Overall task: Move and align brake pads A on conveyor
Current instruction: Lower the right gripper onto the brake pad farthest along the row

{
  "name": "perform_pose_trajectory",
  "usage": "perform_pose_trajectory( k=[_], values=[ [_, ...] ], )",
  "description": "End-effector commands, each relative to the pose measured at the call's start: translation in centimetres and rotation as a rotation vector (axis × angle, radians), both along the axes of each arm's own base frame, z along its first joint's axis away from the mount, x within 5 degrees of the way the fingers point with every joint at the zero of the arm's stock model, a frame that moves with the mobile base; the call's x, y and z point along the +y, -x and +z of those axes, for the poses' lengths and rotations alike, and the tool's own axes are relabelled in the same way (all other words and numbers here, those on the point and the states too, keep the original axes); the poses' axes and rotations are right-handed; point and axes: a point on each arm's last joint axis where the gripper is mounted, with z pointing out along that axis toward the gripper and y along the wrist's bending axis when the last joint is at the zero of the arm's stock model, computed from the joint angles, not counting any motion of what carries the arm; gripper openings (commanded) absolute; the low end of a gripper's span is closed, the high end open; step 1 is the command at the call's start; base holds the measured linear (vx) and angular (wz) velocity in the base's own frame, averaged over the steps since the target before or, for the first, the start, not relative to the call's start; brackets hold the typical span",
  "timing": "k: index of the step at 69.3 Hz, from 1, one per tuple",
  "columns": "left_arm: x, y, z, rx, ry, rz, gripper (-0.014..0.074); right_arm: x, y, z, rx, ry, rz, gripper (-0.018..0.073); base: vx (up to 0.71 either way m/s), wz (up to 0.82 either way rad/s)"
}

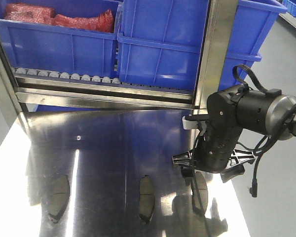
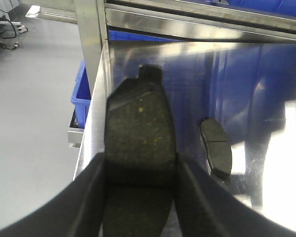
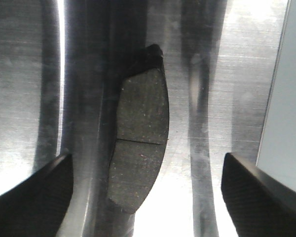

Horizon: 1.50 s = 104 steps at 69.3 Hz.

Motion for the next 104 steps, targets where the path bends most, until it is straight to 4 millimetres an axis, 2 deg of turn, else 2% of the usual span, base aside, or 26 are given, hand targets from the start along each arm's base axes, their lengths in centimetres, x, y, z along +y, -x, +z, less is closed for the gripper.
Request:
perform_pose_trajectory(
  k=[1, 14, 43, 86, 95, 104],
  values=[
    [0.0, -0.3, 1.6, -0.112, -0.005, -0.005, -0.0006, 0.0, -0.4, 1.5, -0.053, -0.013, 0.002, 0.0578, 0.0, 0.0],
    [0.0, -0.3, 1.6, -0.111, -0.005, -0.005, -0.0006, 0.2, -0.7, 0.1, -0.022, -0.005, 0.001, 0.0578, 0.0, 0.0],
    [0.0, -0.3, 1.5, -0.101, -0.004, -0.005, -0.0006, 0.6, -1.5, -1.4, -0.037, -0.015, 0.003, 0.0578, 0.0, 0.0],
    [0.0, -0.3, 1.5, -0.099, -0.004, -0.005, -0.0006, 0.6, -1.7, -1.3, -0.052, -0.021, 0.004, 0.0575, 0.0, 0.0],
    [0.0, -0.3, 1.5, -0.099, -0.004, -0.005, -0.0006, 0.6, -1.6, -1.3, -0.048, -0.02, 0.003, 0.0524, 0.0, 0.0],
    [0.0, -0.3, 1.5, -0.099, -0.004, -0.005, -0.0006, 0.6, -1.6, -1.3, -0.049, -0.021, -0.002, 0.0393, 0.0, 0.0]
  ],
)
